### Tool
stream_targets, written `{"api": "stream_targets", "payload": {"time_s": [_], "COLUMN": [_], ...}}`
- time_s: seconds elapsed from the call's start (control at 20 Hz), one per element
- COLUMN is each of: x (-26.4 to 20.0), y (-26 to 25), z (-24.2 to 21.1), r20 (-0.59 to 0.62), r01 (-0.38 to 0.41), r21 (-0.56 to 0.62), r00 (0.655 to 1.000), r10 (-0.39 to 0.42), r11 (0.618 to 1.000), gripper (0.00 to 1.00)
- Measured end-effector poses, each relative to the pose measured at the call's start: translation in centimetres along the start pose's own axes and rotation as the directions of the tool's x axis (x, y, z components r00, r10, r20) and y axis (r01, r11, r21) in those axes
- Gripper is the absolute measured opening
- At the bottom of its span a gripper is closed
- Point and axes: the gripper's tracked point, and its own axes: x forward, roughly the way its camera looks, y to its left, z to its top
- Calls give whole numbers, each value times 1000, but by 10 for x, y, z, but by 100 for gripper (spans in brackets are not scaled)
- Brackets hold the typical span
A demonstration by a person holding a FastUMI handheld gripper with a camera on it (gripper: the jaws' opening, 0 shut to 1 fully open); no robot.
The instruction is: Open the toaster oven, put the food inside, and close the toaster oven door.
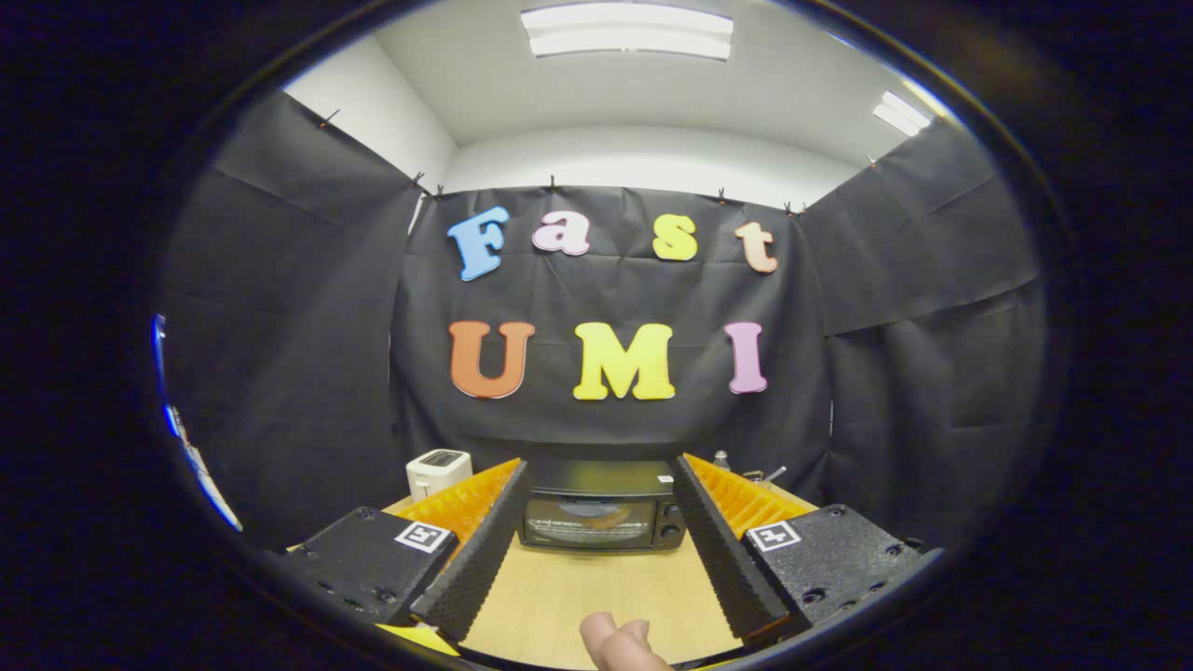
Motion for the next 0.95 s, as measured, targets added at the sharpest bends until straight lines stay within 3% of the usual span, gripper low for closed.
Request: {"api": "stream_targets", "payload": {"time_s": [0.4, 0.95], "x": [-8, 5], "y": [-30, -30], "z": [31, 12], "r20": [-33, -100], "r01": [47, 74], "r21": [50, 69], "r00": [998, 993], "r10": [-46, -67], "r11": [998, 995], "gripper": [100, 100]}}
